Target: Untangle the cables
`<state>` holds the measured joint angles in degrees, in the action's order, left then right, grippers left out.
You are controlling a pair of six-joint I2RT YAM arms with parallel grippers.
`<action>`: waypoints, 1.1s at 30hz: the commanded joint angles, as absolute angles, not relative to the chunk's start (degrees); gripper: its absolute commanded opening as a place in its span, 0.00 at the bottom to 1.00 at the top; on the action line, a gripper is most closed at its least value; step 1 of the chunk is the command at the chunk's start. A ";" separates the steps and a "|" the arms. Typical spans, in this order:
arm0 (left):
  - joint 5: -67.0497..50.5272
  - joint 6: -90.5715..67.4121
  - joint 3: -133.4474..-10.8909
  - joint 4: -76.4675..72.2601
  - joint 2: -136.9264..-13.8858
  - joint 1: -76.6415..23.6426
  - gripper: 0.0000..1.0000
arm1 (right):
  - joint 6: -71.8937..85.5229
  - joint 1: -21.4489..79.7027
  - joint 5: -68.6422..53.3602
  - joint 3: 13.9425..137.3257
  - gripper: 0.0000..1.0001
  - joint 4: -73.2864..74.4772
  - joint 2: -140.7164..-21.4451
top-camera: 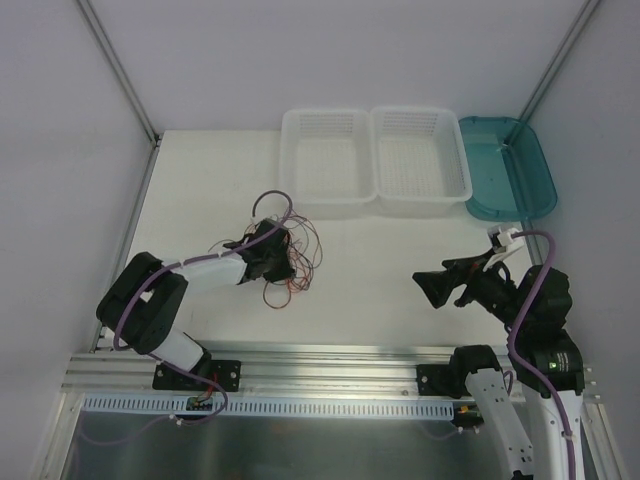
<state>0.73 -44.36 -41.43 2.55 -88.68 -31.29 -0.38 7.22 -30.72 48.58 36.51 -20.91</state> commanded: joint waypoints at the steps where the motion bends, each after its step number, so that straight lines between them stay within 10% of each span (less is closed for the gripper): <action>1: 1.49 -43.86 -36.30 9.32 -87.99 -37.69 0.00 | 1.05 7.56 -32.52 48.08 1.00 35.42 -20.92; 22: -0.27 -14.94 -52.47 9.93 -92.81 -50.27 0.02 | 3.07 9.31 -33.05 41.14 1.00 30.50 -24.52; 33: 2.46 -23.89 -47.64 10.63 -84.93 -50.27 0.74 | 4.22 19.15 -26.02 40.87 1.00 25.76 -27.68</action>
